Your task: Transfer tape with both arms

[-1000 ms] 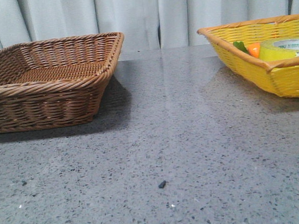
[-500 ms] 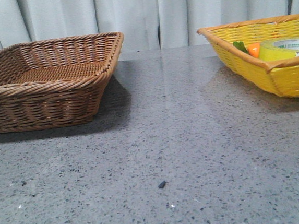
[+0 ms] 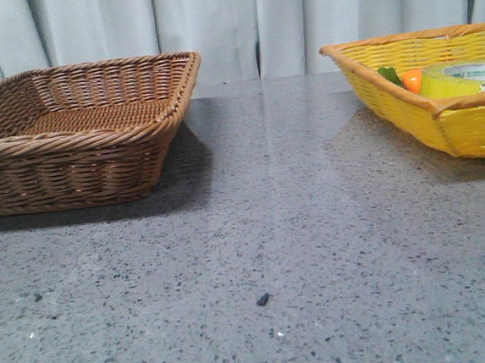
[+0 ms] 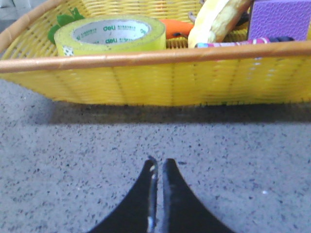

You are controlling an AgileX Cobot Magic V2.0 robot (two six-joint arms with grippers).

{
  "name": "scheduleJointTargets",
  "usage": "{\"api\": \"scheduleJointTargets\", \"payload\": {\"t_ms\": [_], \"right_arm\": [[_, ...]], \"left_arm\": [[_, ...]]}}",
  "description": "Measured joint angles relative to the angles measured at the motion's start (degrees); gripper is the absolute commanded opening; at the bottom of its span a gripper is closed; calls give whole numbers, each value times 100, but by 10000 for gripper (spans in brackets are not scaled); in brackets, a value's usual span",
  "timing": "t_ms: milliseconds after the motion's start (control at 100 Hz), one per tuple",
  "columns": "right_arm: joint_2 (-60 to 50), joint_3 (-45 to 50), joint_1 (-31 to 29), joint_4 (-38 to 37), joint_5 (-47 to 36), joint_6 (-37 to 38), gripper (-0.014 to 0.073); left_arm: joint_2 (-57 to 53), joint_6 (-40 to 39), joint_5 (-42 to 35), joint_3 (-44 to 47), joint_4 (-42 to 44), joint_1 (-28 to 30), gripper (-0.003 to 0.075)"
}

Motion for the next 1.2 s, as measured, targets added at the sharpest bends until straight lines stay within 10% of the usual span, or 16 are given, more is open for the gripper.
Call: {"api": "scheduleJointTargets", "payload": {"t_ms": [810, 1200], "right_arm": [[0, -13, 0, 0, -1619, 0, -73], [915, -1550, 0, 0, 10, -2, -73]], "left_arm": [[0, -10, -654, -116, -127, 0, -21], [502, -9, 155, -1550, -153, 0, -21]]}}
